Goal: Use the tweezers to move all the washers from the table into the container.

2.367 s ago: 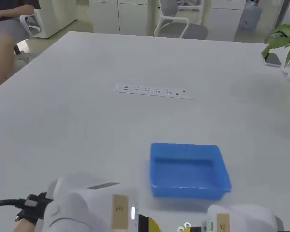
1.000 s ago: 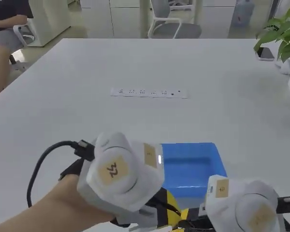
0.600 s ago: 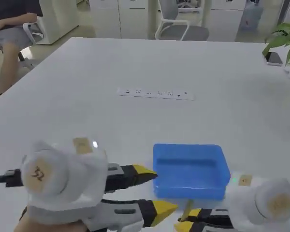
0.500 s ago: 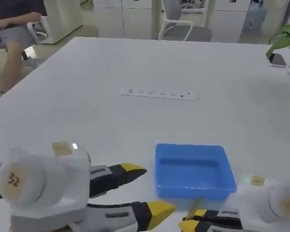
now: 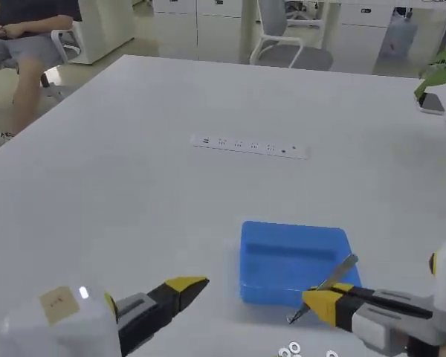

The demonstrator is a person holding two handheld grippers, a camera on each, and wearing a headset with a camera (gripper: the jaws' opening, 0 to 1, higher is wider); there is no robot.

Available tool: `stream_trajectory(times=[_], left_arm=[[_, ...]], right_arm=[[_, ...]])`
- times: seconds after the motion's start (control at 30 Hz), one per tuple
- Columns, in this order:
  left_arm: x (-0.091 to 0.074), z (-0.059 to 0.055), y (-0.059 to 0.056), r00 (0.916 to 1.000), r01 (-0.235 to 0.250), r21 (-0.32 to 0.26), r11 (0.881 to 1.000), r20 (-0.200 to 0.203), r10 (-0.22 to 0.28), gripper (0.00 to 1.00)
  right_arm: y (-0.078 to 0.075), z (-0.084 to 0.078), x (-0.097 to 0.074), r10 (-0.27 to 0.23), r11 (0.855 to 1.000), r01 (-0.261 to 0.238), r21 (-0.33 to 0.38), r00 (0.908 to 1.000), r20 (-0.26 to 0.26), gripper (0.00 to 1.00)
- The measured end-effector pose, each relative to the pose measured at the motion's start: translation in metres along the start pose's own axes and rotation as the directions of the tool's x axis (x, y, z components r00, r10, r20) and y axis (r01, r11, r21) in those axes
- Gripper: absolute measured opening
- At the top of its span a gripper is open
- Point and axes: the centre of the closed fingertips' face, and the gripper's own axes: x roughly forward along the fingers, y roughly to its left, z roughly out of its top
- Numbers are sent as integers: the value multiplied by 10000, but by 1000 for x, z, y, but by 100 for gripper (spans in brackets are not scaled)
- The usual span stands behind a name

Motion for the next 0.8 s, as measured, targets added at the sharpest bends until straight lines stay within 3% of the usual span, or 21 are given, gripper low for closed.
stream_trajectory(times=[0.1, 0.17, 0.23, 0.3, 0.43, 0.57, 0.8], left_arm=[[4, -3, -2, 9994, -331, 419, 9986, 45, 329, 81], [7, -3, 2, 9973, -726, 1276, 9892, -1, 732, 87], [6, 0, 2, 9959, -901, 1521, 9842, 142, 890, 90], [3, 7, 4, 9927, -1115, 1430, 9834, 618, 1036, 93], [-5, 21, 18, 9776, -1588, 522, 9859, 1480, 1496, 99], [-8, 18, 27, 9729, -1898, 334, 9813, 1409, 1834, 99], [-10, 17, 30, 9690, -2100, 443, 9767, 1425, 2019, 99]], right_arm=[[-8, 18, -5, -354, 9986, 360, -385, 9992, 170, 4], [-15, 26, -6, -552, 9975, 562, -422, 9982, 238, 4], [-25, 30, -6, -868, 9947, 879, -531, 9960, 227, 4], [-32, 32, -5, -1074, 9922, 1083, -614, 9941, 166, 4], [-48, 33, 2, -1435, 9866, 1433, -777, 9896, 34, 4], [-64, 27, 11, -1797, 9788, 1756, -1051, 9832, -309, 4], [-84, 21, 24, -2116, 9716, 2031, -1214, 9754, -618, 4]])
